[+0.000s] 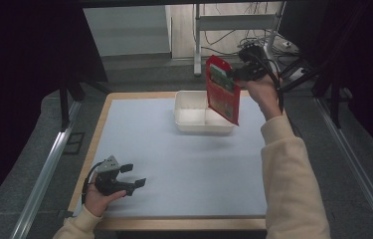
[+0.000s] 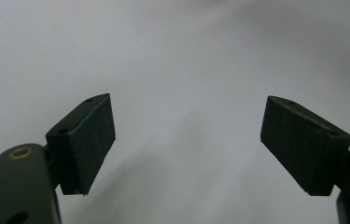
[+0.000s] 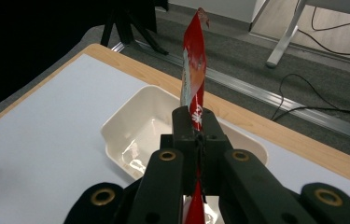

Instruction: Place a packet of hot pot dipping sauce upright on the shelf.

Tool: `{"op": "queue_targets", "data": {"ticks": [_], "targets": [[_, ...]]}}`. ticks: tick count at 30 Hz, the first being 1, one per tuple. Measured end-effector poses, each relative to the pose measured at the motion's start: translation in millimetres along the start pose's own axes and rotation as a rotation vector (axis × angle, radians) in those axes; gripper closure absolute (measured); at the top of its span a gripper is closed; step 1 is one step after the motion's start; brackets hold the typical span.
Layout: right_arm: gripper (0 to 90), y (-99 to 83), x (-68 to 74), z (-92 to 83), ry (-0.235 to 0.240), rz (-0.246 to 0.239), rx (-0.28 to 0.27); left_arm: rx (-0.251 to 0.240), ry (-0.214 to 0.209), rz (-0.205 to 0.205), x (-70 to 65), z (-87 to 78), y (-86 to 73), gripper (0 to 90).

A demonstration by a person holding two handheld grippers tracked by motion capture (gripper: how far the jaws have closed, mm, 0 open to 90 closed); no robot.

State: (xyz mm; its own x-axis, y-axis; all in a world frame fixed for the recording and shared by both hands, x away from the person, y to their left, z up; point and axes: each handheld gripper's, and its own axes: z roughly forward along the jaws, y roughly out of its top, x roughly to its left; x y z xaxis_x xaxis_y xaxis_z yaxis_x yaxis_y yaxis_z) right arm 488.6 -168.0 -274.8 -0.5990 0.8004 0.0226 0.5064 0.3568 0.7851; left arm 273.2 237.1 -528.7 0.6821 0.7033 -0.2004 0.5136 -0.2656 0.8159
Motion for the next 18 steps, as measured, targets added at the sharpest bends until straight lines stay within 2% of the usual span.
{"op": "queue_targets", "data": {"ticks": [5,11,18], "targets": [[88.0,0.7,-7.0,10.3,-0.001,0.01,-0.005,0.0,0.001,-0.001,0.1,-0.3,-0.1,17.6],[88.0,-5.3,-17.3,32.0,0.01,0.038,-0.02,0.0,0.003,-0.006,1.1,-0.1,-0.5,17.6],[88.0,-7.9,-23.3,43.9,0.017,0.042,-0.046,0.004,0.004,-0.009,1.6,0.5,-0.9,17.6]]}}
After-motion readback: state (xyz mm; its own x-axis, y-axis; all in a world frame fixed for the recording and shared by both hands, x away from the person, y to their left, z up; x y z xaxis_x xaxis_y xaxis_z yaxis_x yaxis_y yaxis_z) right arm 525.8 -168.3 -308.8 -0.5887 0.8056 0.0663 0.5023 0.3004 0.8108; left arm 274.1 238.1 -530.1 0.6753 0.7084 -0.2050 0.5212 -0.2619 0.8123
